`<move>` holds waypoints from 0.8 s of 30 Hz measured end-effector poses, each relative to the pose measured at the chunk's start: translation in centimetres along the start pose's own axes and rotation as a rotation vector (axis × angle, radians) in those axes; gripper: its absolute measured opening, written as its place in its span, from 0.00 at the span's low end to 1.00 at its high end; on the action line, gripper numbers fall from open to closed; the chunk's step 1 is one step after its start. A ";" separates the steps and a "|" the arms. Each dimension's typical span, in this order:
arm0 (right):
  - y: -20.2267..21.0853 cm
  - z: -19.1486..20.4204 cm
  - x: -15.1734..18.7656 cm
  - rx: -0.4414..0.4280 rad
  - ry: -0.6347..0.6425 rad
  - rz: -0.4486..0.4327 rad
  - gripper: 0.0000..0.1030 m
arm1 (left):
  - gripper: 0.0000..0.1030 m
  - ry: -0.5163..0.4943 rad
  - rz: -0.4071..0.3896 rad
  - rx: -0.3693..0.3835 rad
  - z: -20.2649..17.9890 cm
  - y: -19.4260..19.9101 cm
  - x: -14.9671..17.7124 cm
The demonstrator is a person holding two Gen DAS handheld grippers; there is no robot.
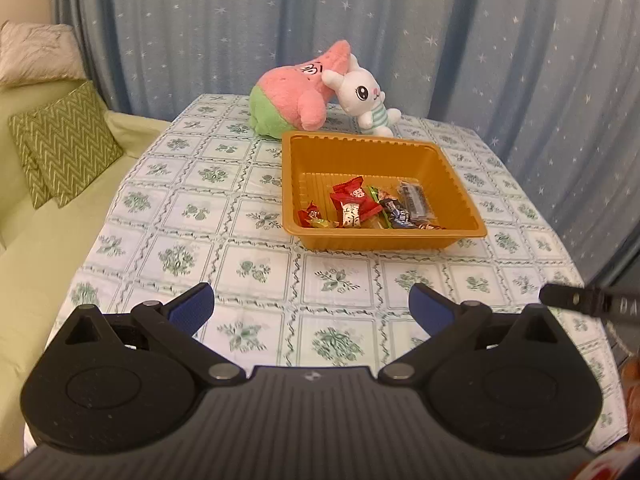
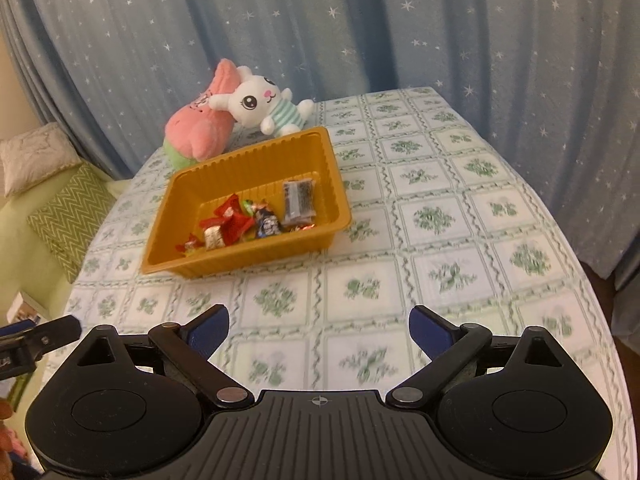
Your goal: Organize snacks
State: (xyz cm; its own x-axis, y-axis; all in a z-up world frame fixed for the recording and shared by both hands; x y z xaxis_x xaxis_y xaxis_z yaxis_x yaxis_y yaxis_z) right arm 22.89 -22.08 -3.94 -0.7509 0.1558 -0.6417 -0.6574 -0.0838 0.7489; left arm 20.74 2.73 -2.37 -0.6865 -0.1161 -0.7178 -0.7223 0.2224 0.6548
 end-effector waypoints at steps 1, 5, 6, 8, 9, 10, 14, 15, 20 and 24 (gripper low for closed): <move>0.6 0.1 0.4 0.000 0.003 -0.005 0.93 | 1.00 0.001 -0.002 0.003 -0.3 0.4 0.1; 2.7 0.3 1.7 0.017 0.025 -0.018 0.93 | 1.00 -0.003 -0.015 0.020 -1.7 2.2 0.8; 3.3 0.4 2.0 0.021 0.037 -0.028 0.93 | 1.00 -0.008 -0.018 0.023 -2.1 2.6 1.0; 4.5 0.5 2.3 0.029 0.058 -0.054 0.93 | 1.00 -0.025 -0.021 0.016 -2.8 3.5 1.5; 5.1 0.5 2.5 0.032 0.069 -0.066 0.93 | 1.00 -0.035 -0.020 0.011 -3.0 3.8 1.8; 5.6 0.6 2.7 0.035 0.079 -0.076 0.93 | 1.00 -0.043 -0.021 0.010 -3.3 4.2 2.0; 7.3 0.9 3.6 0.036 0.103 -0.095 0.93 | 1.00 -0.055 -0.020 0.013 -4.2 5.5 3.0; 7.6 0.9 3.9 0.035 0.106 -0.095 0.93 | 1.00 -0.060 -0.018 0.011 -4.3 5.8 3.3; 8.9 1.0 4.9 0.040 0.121 -0.093 0.93 | 1.00 -0.074 -0.002 -0.022 -4.5 7.0 4.7; 9.8 1.0 5.3 0.032 0.114 -0.086 0.93 | 1.00 -0.062 0.028 -0.031 -4.3 7.4 5.9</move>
State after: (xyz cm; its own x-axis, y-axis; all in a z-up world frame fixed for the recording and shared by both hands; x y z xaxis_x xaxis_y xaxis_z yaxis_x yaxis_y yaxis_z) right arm 12.59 -21.10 0.15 -0.6954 0.0480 -0.7170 -0.7186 -0.0434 0.6941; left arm 10.98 -0.46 -0.72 -0.7005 -0.0503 -0.7118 -0.7060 0.1945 0.6810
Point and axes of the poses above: each gripper's, at about its wrist camera, not at the fingertips, and y roughly against the way its jaws point, z to its left, x to its underside, the point moved 8 cm from there along -y, roughly the way its jaws point, and after that the axes turned 12 degrees about x, right-handed, at the moved point
